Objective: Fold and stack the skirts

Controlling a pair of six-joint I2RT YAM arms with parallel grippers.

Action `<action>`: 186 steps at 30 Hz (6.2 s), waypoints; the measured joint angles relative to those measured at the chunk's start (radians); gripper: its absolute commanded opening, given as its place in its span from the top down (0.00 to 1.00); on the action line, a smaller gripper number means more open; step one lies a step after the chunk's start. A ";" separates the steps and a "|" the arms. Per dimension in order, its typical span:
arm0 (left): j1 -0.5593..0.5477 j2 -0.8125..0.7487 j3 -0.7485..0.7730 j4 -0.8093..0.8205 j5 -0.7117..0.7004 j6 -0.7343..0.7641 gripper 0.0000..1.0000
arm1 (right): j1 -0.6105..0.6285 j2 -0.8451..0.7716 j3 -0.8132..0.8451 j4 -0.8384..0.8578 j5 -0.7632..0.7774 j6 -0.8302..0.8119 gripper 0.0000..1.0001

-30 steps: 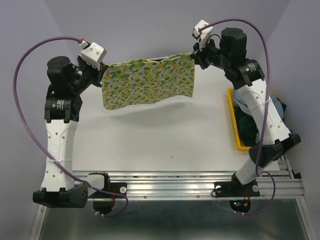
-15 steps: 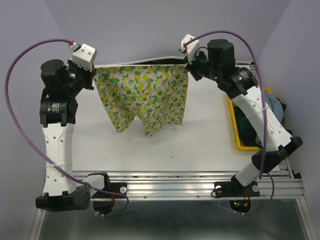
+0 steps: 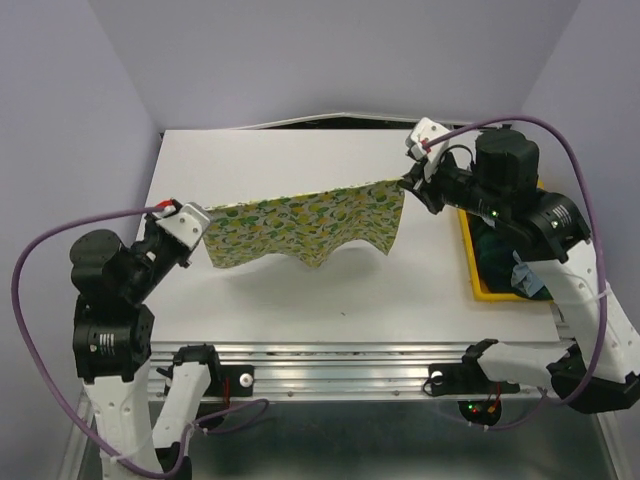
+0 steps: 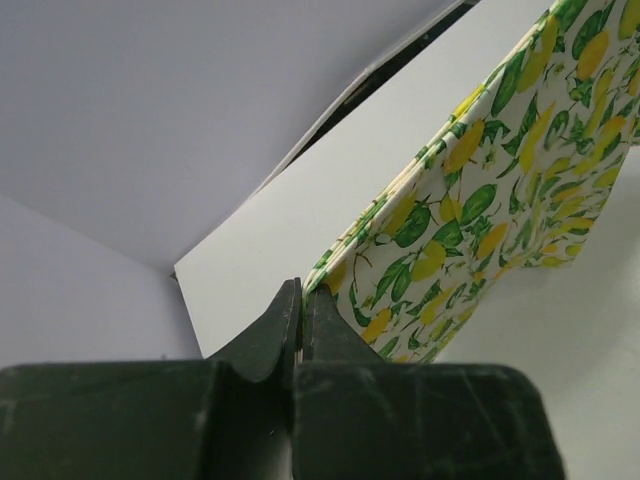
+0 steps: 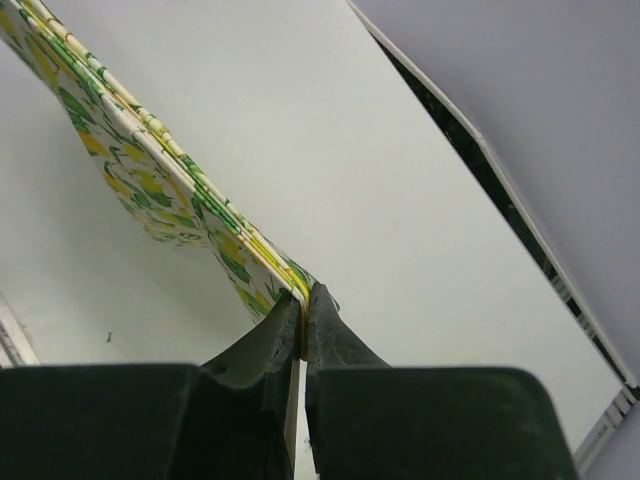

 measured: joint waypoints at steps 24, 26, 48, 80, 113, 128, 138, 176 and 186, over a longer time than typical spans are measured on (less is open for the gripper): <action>0.000 0.089 -0.215 -0.031 -0.050 0.016 1.00 | -0.013 0.183 -0.342 0.138 0.024 0.061 0.99; 0.000 0.214 -0.249 0.032 -0.077 0.010 1.00 | -0.035 0.320 -0.346 0.199 0.031 0.055 0.99; -0.022 1.484 0.418 0.336 -0.271 -0.129 0.41 | -0.209 1.115 0.171 0.335 0.074 -0.033 0.99; -0.101 1.170 -0.067 0.195 -0.209 -0.103 0.52 | -0.001 0.705 -0.430 -0.143 -0.531 0.098 0.39; -0.277 1.322 0.556 0.008 -0.100 0.069 0.36 | -0.345 1.132 0.300 -0.124 -0.326 -0.170 0.51; -0.214 1.573 0.669 -0.069 -0.133 0.163 0.35 | -0.266 1.008 0.043 0.023 -0.269 -0.315 0.68; -0.219 1.608 0.666 -0.104 -0.110 0.240 0.39 | -0.261 1.008 0.043 0.028 -0.246 -0.328 0.99; -0.172 1.385 0.671 0.000 -0.088 0.252 1.00 | -0.300 0.948 0.212 0.276 -0.080 -0.171 0.99; -0.202 0.823 0.172 0.008 -0.032 0.358 1.00 | -0.288 0.501 -0.210 0.334 -0.200 -0.257 0.99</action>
